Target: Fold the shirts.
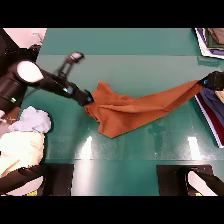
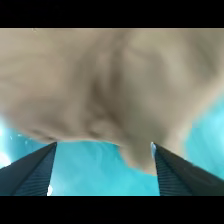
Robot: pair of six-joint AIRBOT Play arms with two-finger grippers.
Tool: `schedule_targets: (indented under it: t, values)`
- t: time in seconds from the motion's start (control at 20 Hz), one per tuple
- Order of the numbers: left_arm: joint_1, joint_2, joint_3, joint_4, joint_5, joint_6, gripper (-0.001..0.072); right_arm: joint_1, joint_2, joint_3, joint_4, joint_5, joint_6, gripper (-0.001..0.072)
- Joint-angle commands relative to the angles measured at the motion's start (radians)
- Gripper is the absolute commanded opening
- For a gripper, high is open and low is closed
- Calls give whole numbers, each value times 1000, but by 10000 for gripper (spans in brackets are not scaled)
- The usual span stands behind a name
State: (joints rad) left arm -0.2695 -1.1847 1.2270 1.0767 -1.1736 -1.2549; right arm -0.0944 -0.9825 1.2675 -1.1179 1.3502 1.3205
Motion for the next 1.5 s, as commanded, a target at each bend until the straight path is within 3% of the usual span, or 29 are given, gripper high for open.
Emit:
schedule_targets:
  t: [0.0,0.15,0.4,0.7,0.75,0.8,1.05,1.1,1.15,1.2,1.45]
  values:
    - [148,-57,41,-8,22,2,710,-7,8,-4,0,-6,-1,13]
    - [207,-203,41,-44,53,16,710,-5,8,-4,0,-5,0,13]
    - [228,-449,42,-197,61,123,710,-5,8,-4,0,-5,16,13]
    - [208,-531,41,-285,98,190,707,-5,8,-4,0,-9,18,13]
    - [195,-531,42,-286,101,190,589,-5,8,-4,0,-10,18,13]
    - [182,-531,41,-285,108,190,526,-5,8,-4,0,-12,18,13]
    - [151,-531,42,-284,118,172,522,-5,8,-4,0,-16,18,13]
    - [151,-531,42,-284,117,170,355,-5,8,-4,0,-16,18,13]
    - [151,-531,42,-284,116,170,138,-5,8,-4,0,-16,18,14]
    - [151,-530,42,-286,118,169,27,-5,8,-4,0,-16,18,14]
    - [154,-433,196,-272,121,126,24,-5,8,72,0,-47,18,13]
